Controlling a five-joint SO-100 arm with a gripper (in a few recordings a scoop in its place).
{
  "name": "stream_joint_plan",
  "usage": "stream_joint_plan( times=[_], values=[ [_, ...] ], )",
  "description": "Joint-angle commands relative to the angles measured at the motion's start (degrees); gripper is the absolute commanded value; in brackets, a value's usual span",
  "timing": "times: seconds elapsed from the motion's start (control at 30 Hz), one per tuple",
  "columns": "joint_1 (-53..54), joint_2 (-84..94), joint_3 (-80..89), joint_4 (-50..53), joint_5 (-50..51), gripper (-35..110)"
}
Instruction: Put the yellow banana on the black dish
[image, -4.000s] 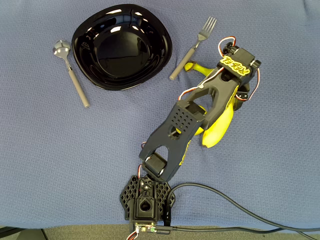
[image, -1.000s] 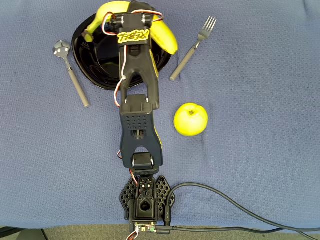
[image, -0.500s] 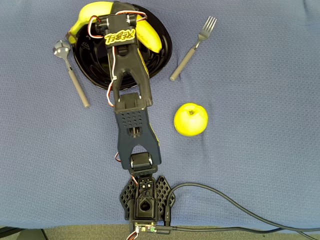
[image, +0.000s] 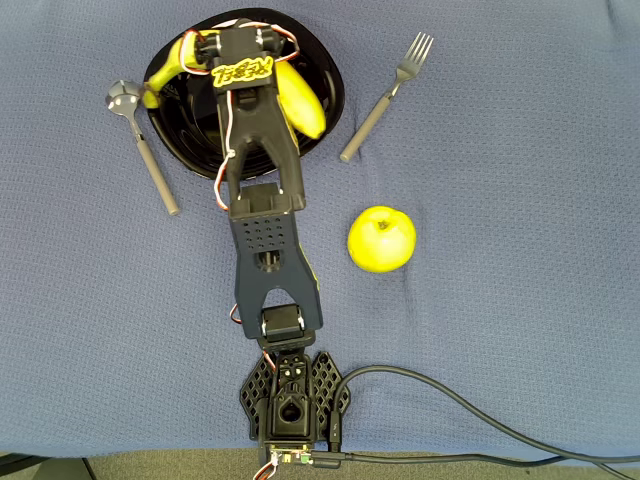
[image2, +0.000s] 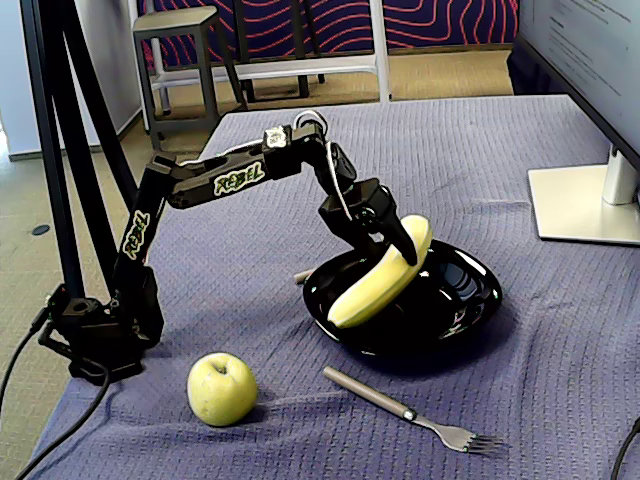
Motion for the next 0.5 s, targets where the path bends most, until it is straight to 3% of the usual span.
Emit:
stream_joint_plan(
  times=[0.0, 0.47],
  values=[
    [-1.14, 1.85, -7.21, 1.49, 1.32, 0],
    [2.37, 0.18, -4.66, 1.93, 0.97, 0]
  ],
)
